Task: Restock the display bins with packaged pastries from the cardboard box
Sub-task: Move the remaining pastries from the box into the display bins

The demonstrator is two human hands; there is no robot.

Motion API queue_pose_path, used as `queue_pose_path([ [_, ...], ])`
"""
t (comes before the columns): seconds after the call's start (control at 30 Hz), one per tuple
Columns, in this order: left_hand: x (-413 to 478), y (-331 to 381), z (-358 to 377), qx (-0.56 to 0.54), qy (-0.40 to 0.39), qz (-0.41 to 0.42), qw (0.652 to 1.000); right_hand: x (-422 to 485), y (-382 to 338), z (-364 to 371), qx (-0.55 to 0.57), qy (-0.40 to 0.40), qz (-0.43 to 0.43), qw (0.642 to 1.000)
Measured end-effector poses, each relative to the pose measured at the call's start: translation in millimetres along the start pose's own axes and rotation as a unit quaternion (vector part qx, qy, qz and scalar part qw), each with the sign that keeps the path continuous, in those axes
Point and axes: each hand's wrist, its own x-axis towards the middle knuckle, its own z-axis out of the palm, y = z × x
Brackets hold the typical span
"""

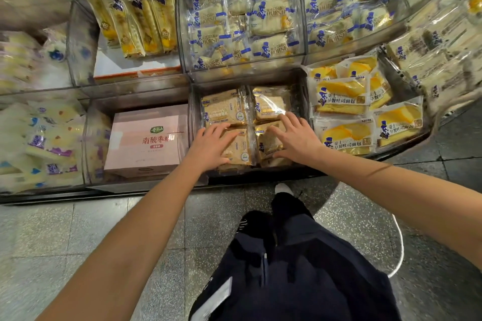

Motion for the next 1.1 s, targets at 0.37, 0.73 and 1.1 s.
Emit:
queue_pose_path([
  [0.37,33,-2,-105,0.033,0.067,0.032,0.997,1,9,-64,0.090,0.111,0.123,0.982],
  [0.73,81,74,-232,0.069,0.159,0.138,0.975,-48,86,-127,0.082,0.178,0.237,0.952],
  [1.1,121,242,-327,0.109,0.219,0.315,0.917,-204,203,-158,0.089,0.247,0.366,0.893],
])
